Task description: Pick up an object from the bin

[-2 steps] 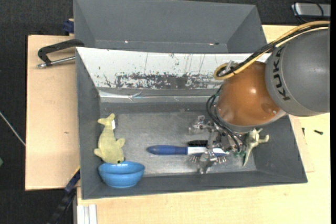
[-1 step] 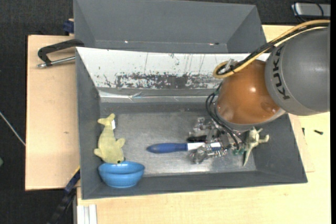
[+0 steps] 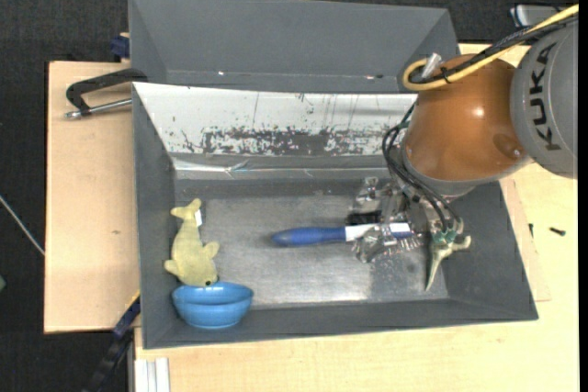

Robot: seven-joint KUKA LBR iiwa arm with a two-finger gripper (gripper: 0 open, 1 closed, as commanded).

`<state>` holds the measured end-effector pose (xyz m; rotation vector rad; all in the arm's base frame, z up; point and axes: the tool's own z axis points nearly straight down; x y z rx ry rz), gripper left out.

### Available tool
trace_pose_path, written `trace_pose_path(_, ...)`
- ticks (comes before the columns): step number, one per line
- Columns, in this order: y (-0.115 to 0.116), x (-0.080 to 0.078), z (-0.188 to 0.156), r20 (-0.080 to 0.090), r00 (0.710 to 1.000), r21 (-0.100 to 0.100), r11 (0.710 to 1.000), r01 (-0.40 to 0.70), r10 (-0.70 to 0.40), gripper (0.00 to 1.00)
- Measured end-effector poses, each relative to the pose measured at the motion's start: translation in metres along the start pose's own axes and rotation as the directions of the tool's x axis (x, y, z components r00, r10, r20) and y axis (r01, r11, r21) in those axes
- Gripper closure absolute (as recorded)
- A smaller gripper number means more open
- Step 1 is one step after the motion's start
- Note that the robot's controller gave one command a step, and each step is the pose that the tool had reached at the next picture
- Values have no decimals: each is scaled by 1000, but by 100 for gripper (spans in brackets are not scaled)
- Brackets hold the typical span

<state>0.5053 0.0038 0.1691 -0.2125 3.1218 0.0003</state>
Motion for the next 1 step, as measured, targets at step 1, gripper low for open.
trace_pose_path(1,1,-2,-12,-5,1000,-1,1000,-1,1,100)
